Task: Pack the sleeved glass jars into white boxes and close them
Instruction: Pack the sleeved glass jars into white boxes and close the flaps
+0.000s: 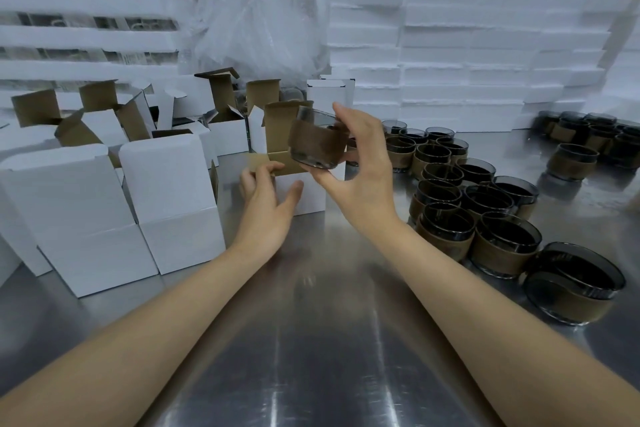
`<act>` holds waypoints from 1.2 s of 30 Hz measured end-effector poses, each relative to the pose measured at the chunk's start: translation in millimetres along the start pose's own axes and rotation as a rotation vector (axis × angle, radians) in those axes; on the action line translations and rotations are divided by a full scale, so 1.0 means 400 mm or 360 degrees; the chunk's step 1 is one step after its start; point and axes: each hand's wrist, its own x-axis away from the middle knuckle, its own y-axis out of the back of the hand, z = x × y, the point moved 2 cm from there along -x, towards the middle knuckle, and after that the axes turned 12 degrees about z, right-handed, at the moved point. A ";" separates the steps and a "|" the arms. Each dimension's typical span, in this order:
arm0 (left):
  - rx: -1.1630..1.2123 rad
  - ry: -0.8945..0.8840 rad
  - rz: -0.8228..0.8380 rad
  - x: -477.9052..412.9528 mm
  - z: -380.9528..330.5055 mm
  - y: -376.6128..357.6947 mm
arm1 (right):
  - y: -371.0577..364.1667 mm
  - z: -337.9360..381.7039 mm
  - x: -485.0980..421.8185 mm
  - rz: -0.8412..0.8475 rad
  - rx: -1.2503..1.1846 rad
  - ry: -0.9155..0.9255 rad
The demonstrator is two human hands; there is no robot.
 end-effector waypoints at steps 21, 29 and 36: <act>-0.0112 -0.0183 -0.0013 0.006 -0.002 -0.003 | -0.003 -0.014 -0.003 0.0258 0.0211 -0.0128; -0.0144 -0.0190 -0.0068 0.005 -0.004 -0.002 | 0.003 -0.014 -0.016 0.0387 0.0204 -0.0272; -0.0210 -0.0257 -0.0121 0.005 -0.003 -0.005 | -0.004 -0.022 -0.003 0.0765 0.0314 -0.0149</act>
